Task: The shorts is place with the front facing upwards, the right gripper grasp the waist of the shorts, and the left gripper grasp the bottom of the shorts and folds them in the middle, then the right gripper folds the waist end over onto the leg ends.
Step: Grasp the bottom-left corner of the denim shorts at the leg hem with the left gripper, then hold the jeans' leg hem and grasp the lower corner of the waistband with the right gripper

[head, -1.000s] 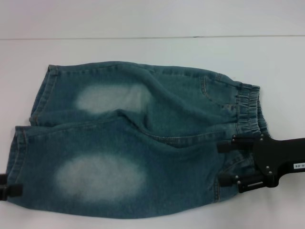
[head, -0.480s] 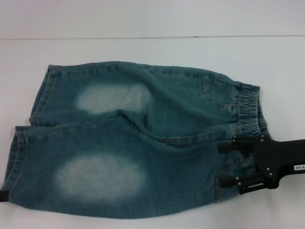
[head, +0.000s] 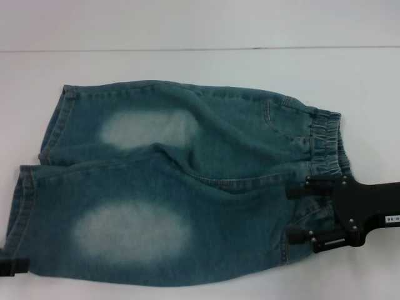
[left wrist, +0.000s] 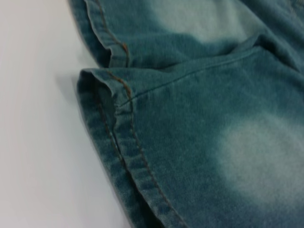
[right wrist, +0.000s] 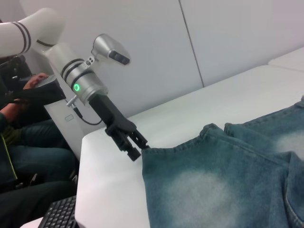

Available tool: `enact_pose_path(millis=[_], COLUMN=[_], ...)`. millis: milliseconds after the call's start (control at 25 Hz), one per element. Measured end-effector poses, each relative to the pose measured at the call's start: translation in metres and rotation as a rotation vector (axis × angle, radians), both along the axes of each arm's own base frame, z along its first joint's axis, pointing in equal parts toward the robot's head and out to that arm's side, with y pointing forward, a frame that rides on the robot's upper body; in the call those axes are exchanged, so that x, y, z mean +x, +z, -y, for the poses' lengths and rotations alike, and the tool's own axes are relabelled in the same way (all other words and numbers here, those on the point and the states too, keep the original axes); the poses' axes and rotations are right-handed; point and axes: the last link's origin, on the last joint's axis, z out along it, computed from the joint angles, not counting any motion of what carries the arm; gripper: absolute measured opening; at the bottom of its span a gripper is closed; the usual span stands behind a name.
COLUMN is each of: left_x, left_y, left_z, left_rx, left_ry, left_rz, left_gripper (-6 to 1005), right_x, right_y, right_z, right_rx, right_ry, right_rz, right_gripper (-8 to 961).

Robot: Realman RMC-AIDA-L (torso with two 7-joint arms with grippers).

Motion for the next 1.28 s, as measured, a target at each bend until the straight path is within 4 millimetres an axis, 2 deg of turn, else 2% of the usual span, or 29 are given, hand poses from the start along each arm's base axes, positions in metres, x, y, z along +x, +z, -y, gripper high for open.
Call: enact_pose_path(millis=[160, 600, 800, 1040, 1280], left_x=[0.003, 0.007, 0.007, 0.009, 0.017], left_y=[-0.004, -0.006, -0.006, -0.006, -0.002], left_z=[-0.002, -0.005, -0.006, -0.008, -0.017], left_rx=[-0.009, -0.017, -0.013, -0.005, 0.05], left_ry=[-0.03, -0.053, -0.053, -0.056, -0.089], left_rz=[-0.002, 0.004, 0.001, 0.01, 0.053], left_gripper=[880, 468, 229, 8, 1], right_x=[0.0, -0.001, -0.001, -0.001, -0.002], right_y=[0.0, 0.0, 0.0, 0.003, 0.026], right_z=[0.0, -0.001, -0.001, -0.003, -0.02], right_rx=[0.0, 0.002, 0.002, 0.023, 0.099], right_ry=[0.0, 0.002, 0.004, -0.016, -0.169], right_rz=[-0.001, -0.002, -0.002, -0.02, -0.101], right_gripper=[941, 942, 941, 940, 940])
